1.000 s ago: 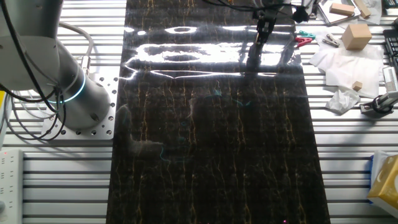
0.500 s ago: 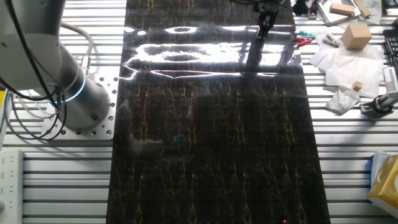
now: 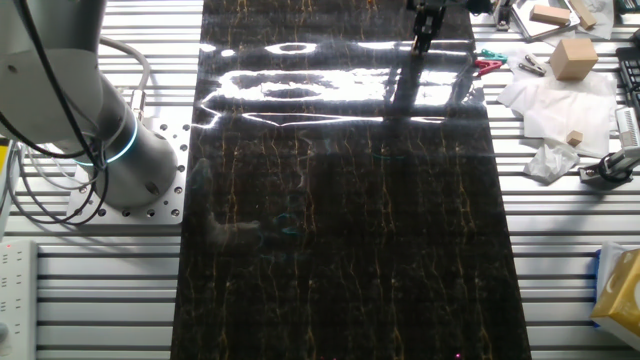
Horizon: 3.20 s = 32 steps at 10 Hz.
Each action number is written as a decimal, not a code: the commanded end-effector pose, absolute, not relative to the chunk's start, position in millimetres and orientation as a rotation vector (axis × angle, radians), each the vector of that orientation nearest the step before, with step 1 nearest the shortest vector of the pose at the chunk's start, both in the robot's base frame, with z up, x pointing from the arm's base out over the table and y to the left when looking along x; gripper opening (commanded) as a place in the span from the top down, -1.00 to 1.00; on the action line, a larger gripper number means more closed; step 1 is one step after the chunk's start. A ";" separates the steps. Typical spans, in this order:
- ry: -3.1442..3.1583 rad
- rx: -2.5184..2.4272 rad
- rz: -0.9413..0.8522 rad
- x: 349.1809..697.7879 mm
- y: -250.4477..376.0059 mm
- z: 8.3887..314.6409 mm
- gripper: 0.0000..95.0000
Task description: Use the gripper to push the small block from left to right
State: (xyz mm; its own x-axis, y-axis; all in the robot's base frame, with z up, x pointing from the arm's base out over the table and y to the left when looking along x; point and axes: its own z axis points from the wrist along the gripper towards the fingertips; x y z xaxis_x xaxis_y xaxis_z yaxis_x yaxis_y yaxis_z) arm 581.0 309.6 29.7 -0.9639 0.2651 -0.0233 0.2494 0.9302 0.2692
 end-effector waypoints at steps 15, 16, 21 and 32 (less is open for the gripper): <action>3.021 0.411 0.429 583.8 334.4 35.5 -0.60; 3.020 0.411 0.431 584.0 337.0 36.1 -0.60; 3.018 0.411 0.432 584.8 346.6 38.8 -0.60; 3.041 0.092 0.217 579.4 337.6 34.0 -0.20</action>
